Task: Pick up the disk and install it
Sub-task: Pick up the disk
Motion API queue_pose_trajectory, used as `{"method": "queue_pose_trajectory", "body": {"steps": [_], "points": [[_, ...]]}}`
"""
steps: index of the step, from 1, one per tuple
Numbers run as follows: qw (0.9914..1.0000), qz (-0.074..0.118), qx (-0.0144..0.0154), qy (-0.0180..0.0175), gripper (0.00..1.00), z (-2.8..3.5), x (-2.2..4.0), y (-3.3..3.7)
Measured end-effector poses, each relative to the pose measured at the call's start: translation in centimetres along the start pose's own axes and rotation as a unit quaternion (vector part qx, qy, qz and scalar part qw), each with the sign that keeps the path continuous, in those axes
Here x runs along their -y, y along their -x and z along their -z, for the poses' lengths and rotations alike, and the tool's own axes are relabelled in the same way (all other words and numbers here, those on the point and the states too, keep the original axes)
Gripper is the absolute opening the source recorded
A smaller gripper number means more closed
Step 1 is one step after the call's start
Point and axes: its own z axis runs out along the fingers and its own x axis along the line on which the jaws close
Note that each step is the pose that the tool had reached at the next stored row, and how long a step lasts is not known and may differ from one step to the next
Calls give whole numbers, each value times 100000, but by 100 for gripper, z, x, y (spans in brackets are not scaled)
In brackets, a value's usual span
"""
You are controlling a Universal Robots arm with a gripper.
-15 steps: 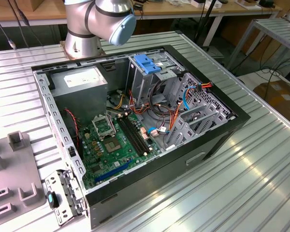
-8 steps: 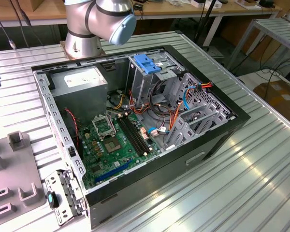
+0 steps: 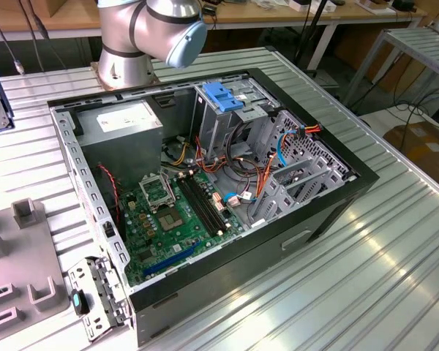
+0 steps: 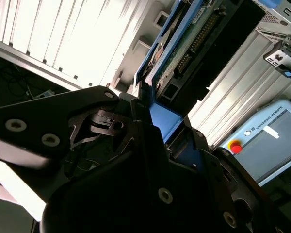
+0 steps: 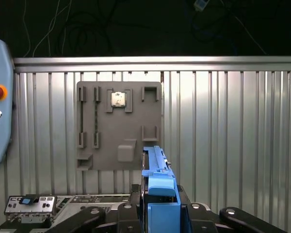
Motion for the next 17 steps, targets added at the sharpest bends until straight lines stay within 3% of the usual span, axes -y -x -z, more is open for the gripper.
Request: {"method": "queue_pose_trajectory", "body": {"steps": [17], "points": [[100000, 2, -4, 2, 37, -15, 364, 4]]}}
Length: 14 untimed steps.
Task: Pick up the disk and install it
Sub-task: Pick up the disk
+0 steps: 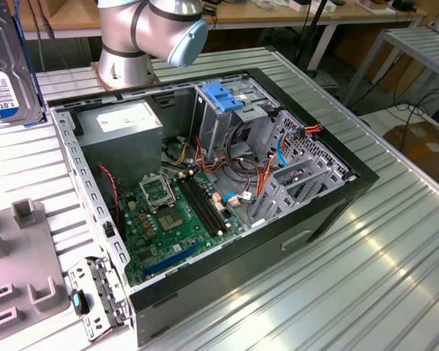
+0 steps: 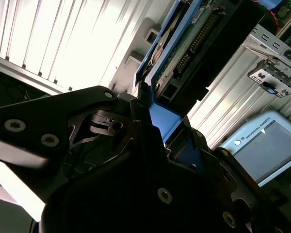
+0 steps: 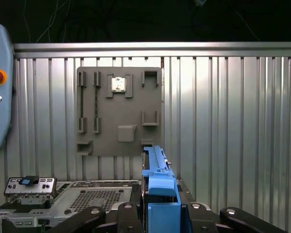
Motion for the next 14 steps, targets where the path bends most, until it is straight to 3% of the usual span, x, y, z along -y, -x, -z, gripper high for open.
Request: {"method": "queue_pose_trajectory", "body": {"steps": [11, 14], "points": [[100000, 1, 2, -2, 37, -10, 269, 3], [100000, 0, 0, -1, 37, -15, 399, 5]]}}
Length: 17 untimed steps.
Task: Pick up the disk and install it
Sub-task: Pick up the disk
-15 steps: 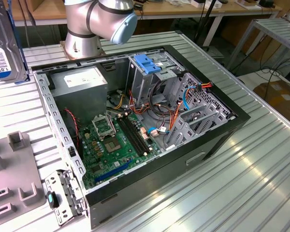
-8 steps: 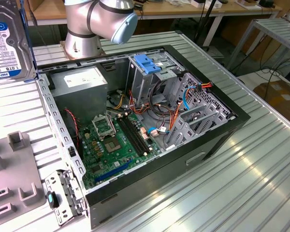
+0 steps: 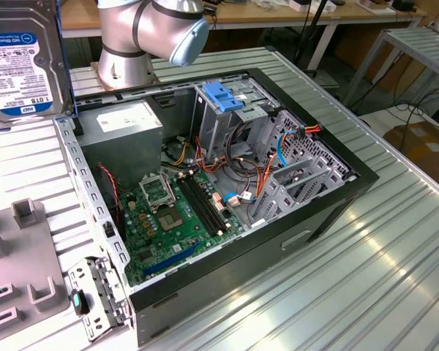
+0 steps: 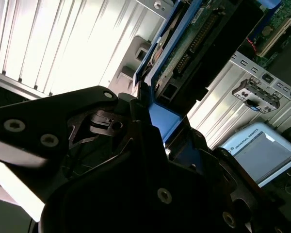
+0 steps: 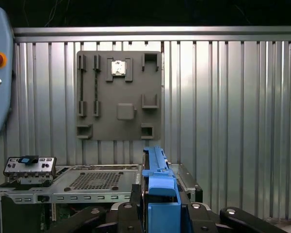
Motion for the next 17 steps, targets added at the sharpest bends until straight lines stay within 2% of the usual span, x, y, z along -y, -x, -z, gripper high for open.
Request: {"method": "queue_pose_trajectory", "body": {"steps": [5, 17], "points": [[100000, 0, -1, 3, 37, -5, 131, 2], [100000, 2, -18, 3, 37, -15, 381, 5]]}}
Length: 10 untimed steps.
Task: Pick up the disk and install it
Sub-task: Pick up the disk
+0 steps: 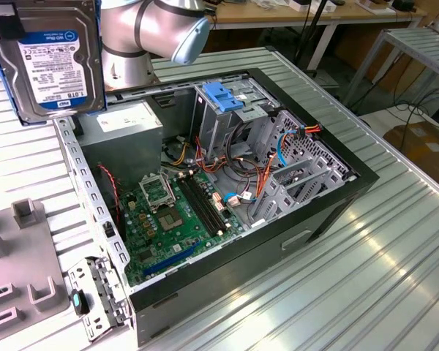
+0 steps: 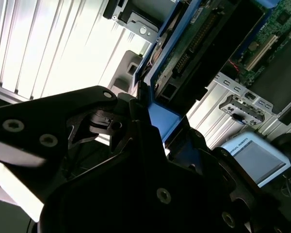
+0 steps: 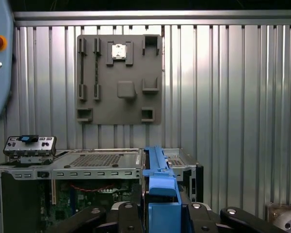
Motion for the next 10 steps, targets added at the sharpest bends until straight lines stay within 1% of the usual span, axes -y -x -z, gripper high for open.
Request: {"method": "queue_pose_trajectory", "body": {"steps": [9, 10], "points": [[100000, 2, 0, -5, 37, -11, 206, 2], [100000, -4, -2, -1, 37, -12, 250, 3]]}}
